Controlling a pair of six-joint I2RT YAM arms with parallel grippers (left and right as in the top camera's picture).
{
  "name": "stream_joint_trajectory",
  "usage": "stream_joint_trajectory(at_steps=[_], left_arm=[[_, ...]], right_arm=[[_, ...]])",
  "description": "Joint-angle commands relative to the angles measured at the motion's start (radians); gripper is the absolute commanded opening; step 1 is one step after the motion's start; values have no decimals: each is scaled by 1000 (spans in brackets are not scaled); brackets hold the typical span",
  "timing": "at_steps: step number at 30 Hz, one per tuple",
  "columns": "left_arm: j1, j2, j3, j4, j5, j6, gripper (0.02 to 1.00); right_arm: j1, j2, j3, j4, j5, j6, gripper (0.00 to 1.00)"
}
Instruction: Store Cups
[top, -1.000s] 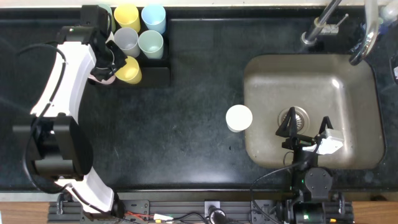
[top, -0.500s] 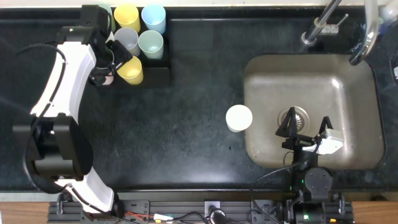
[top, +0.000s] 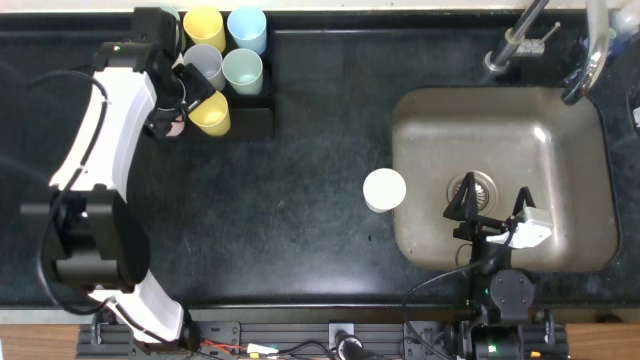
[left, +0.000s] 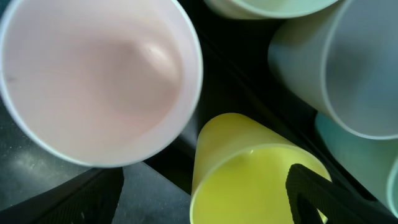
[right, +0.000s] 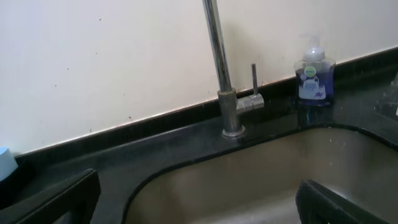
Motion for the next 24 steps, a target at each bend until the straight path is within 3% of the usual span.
stream_joint_trajectory(at_steps=[1,6,7,10,16,19,24], left_arm=[[-8,-76,-5,-19,3,-2,871],[-8,-143,-5,-101,14,-2,875],[-8,-166,-5,-122,14,-2,961],[-8,-251,-5,-182,12,3,1000],[-8,-573,-82,-269,-7,217,998],[-8,-858,-356,-163,-103,307,998],[-8,-1368,-974,263,-84,342,1000]], right_arm=[[0,-8,-13,7,5,-6,998],[0,-8,-13,7,5,-6,996],[0,-8,-13,7,5,-6,996],[0,-8,-13,7,5,-6,998],[0,-8,-13,7,5,-6,998],[0,-8,-13,7,5,-6,998],[0,-8,-13,7,5,-6,998]])
